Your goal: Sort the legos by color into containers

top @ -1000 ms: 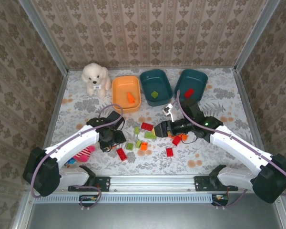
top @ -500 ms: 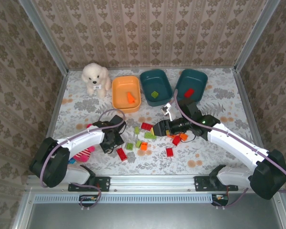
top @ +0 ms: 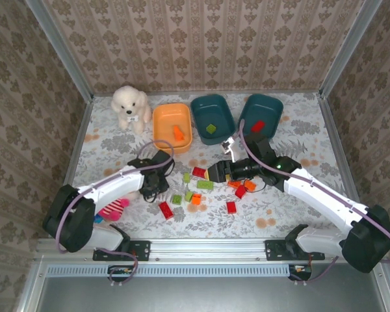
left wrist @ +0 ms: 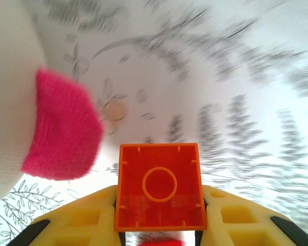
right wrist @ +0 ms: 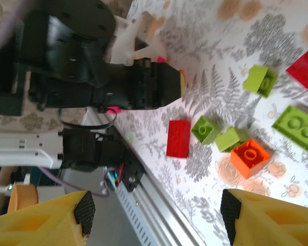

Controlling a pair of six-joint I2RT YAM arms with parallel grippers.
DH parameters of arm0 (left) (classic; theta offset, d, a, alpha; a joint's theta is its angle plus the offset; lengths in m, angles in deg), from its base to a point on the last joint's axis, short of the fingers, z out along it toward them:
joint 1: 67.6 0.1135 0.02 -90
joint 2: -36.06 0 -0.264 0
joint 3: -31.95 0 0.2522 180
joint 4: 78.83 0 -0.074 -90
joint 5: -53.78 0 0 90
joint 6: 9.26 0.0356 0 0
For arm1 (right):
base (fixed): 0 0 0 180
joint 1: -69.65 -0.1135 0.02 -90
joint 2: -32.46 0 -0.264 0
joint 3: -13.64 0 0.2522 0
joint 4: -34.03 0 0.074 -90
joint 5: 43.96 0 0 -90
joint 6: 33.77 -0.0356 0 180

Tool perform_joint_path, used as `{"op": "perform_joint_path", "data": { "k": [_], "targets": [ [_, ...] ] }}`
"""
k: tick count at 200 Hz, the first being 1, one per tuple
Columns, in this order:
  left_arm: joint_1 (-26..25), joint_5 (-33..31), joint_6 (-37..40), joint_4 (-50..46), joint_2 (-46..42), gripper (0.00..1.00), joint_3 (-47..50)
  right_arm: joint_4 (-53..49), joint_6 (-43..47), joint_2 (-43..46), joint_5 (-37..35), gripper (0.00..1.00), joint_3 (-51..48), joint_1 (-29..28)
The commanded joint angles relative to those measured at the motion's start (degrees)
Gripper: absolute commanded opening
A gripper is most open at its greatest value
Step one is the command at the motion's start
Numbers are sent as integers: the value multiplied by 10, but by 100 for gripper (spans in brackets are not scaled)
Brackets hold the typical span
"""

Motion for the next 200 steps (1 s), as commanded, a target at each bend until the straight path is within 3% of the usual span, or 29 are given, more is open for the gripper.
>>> {"op": "perform_joint_path", "data": {
  "k": [1, 43, 77, 124, 146, 177, 200],
  "targets": [
    [12, -25, 75, -31, 1, 25, -95, 87, -55, 41, -89, 71, -9, 5],
    [93, 18, 204, -48, 141, 25, -295, 209, -105, 68, -231, 78, -63, 13],
    [148, 51, 274, -74, 289, 26, -449, 168, -94, 47, -267, 80, -37, 25],
    [167, 88, 298, -135, 446, 29, -592, 112, -118, 28, -319, 82, -20, 39],
    [170, 118, 293, -145, 481, 36, -618, 68, -116, 21, -343, 82, -7, 41],
    [170, 133, 290, -150, 496, 54, -625, -16, -119, 6, -369, 82, 18, 49],
    [171, 142, 293, -157, 489, 65, -632, -46, -133, -13, -340, 82, 20, 68]
  ]
}}
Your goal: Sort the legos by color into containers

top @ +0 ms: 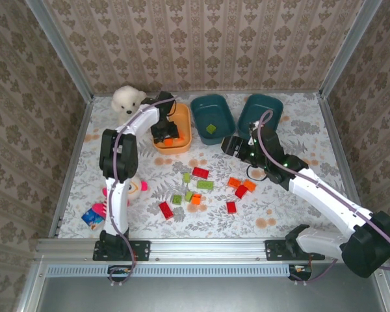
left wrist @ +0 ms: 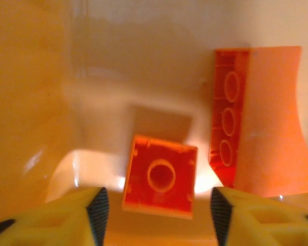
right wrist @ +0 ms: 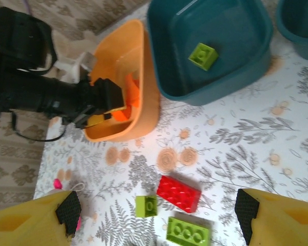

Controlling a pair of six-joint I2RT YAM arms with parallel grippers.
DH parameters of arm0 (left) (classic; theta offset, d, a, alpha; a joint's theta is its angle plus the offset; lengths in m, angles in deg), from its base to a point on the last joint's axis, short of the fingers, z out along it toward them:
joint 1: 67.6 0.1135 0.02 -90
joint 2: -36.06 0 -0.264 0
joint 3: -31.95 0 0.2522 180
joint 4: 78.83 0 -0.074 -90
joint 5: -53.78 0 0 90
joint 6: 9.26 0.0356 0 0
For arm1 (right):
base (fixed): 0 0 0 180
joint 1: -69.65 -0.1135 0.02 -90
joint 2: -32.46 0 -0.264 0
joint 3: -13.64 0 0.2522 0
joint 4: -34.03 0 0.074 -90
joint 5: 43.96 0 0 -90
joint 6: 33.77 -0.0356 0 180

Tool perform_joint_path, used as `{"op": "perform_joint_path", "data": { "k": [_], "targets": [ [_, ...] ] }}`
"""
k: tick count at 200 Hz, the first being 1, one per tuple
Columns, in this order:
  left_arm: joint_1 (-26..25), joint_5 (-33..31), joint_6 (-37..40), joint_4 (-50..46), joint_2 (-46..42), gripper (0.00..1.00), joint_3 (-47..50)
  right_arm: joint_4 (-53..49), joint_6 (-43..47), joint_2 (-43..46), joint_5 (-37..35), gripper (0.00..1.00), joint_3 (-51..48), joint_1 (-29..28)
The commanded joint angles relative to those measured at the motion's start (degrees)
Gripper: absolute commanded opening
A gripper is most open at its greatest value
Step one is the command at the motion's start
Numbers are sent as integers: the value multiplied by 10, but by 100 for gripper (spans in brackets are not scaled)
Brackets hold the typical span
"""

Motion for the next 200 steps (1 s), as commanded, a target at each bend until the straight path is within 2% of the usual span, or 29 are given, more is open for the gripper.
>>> {"op": "perform_joint_path", "data": {
  "k": [1, 23, 41, 51, 62, 89, 105, 117, 146, 169, 200],
  "targets": [
    [2, 22, 6, -29, -8, 65, -25, -72, -18, -21, -3, 82, 16, 16],
    [1, 25, 7, -29, -40, 71, -29, -112, -42, -32, 0, 82, 16, 26],
    [-10, 33, 24, 6, -106, 77, 3, -172, -70, -36, -22, 81, 15, 30],
    [-22, 46, 44, 43, -151, 85, 40, -209, -90, -42, -21, 81, 9, 33],
    [-33, 90, 67, 105, -203, 99, 99, -242, -120, -53, -9, 80, 2, 40],
    [-44, 241, 77, 254, -312, 100, 251, -267, -158, -85, 44, 76, -8, 44],
    [-44, 311, 72, 291, -353, 100, 316, -273, -184, -96, 65, 74, -18, 41],
    [-72, 340, 67, 304, -379, 100, 360, -273, -201, -104, 78, 73, -28, 37],
    [-107, 336, 34, 329, -462, 99, 472, -239, -215, -126, 114, 66, -55, 33],
    [-119, 321, -17, 373, -527, 99, 557, -228, -216, -155, 110, 65, -60, 23],
    [-129, 304, -43, 386, -571, 99, 606, -219, -211, -177, 101, 61, -66, 21]
  ]
}}
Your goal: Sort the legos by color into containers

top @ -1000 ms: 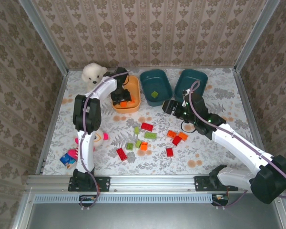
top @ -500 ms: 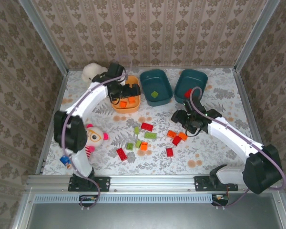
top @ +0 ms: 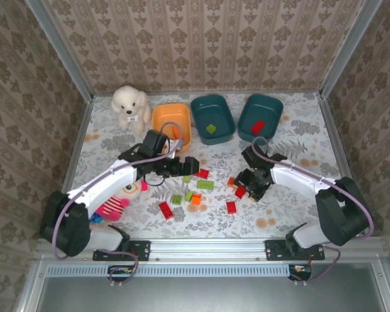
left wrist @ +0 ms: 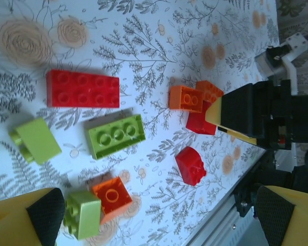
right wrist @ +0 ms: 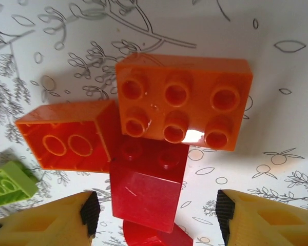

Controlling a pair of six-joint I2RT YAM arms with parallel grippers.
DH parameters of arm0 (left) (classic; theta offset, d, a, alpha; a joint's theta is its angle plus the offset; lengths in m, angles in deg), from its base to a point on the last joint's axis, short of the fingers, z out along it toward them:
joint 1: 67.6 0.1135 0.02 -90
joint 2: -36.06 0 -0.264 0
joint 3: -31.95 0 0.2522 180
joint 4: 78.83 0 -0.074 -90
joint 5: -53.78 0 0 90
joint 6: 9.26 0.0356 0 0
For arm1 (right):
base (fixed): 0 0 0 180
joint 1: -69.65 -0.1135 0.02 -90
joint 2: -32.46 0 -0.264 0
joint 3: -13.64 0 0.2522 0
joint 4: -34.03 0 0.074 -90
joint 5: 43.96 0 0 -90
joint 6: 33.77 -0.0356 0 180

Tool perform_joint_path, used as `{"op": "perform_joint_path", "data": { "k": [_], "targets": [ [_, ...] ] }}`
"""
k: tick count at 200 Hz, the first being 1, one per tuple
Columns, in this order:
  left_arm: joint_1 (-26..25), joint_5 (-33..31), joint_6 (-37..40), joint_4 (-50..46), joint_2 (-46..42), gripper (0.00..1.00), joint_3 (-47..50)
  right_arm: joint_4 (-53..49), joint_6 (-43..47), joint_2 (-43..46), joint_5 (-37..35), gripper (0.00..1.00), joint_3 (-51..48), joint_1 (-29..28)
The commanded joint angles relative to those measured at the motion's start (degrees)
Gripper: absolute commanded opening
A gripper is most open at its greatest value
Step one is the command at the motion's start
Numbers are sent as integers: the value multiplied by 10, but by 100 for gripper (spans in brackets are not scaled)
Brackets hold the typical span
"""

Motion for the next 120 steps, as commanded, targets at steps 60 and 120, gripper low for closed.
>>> {"op": "perform_joint_path", "data": {
  "k": [60, 120],
  "targets": [
    [-14, -26, -58, 49, -68, 98, 44, 19, -4, -32, 1, 39, -17, -6],
    [-18, -90, -106, 82, -99, 98, 40, -91, 97, 52, -125, 24, 93, -7]
  ]
}}
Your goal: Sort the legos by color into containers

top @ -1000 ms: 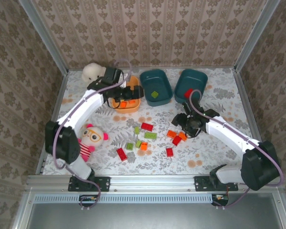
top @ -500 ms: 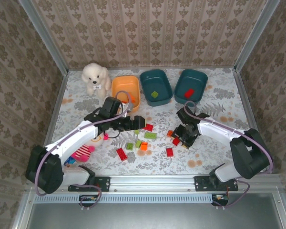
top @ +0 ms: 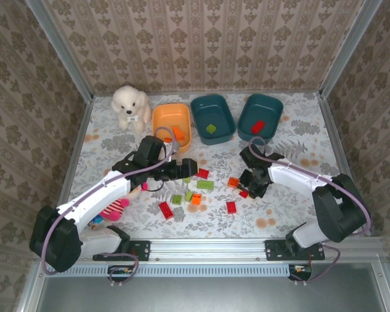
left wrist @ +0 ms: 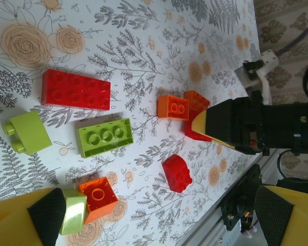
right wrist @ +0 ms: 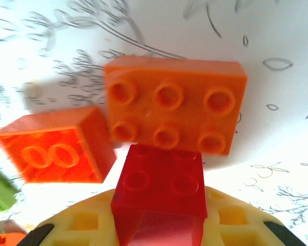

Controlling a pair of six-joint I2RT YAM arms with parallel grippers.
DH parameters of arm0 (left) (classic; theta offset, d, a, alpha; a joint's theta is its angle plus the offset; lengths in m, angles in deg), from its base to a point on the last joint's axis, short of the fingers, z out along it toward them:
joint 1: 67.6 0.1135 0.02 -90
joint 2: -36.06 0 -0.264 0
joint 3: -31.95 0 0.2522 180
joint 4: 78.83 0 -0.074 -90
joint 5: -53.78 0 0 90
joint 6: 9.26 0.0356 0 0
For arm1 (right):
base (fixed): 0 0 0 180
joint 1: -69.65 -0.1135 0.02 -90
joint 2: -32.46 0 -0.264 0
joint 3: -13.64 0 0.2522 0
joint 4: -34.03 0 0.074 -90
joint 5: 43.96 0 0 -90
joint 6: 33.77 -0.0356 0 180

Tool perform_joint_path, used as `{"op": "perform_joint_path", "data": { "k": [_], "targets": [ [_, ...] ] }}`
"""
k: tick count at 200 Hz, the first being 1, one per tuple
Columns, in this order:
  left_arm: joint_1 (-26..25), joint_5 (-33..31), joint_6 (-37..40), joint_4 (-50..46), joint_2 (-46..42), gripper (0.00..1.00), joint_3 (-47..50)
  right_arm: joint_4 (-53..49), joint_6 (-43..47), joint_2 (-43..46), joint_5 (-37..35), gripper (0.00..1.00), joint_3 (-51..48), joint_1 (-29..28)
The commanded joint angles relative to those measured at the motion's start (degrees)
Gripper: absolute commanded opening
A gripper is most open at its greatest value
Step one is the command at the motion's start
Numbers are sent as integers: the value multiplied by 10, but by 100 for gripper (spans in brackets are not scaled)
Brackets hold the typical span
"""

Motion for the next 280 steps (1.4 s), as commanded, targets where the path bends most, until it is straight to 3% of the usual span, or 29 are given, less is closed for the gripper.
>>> {"op": "perform_joint_path", "data": {
  "k": [1, 24, 54, 76, 141, 170, 203, 232, 259, 280],
  "targets": [
    [-2, -56, -38, 32, -33, 98, -6, -67, 66, 56, -87, 24, 72, 1],
    [0, -152, -84, 56, -61, 99, -2, -83, 141, 38, -123, 24, 150, 34],
    [9, -227, -146, 97, -67, 100, 8, -62, 213, -74, -119, 24, 279, 98],
    [31, -217, -179, 89, -31, 100, -12, -70, 242, -182, -106, 23, 403, 135],
    [45, -209, -183, 95, 35, 100, -81, -126, 273, -471, -74, 25, 717, 197],
    [45, -210, -183, 71, 41, 100, -89, -153, 262, -554, -64, 29, 791, 208],
    [45, -219, -193, 48, 30, 100, -80, -152, 252, -594, -34, 35, 818, 216],
    [45, -224, -196, 21, 19, 99, -71, -151, 261, -583, -26, 53, 825, 215],
    [45, -221, -189, -40, 21, 98, -73, -116, 299, -506, -19, 65, 786, 198],
    [39, -216, -175, -97, 41, 95, -80, -18, 328, -386, 0, 66, 661, 165]
  ]
}}
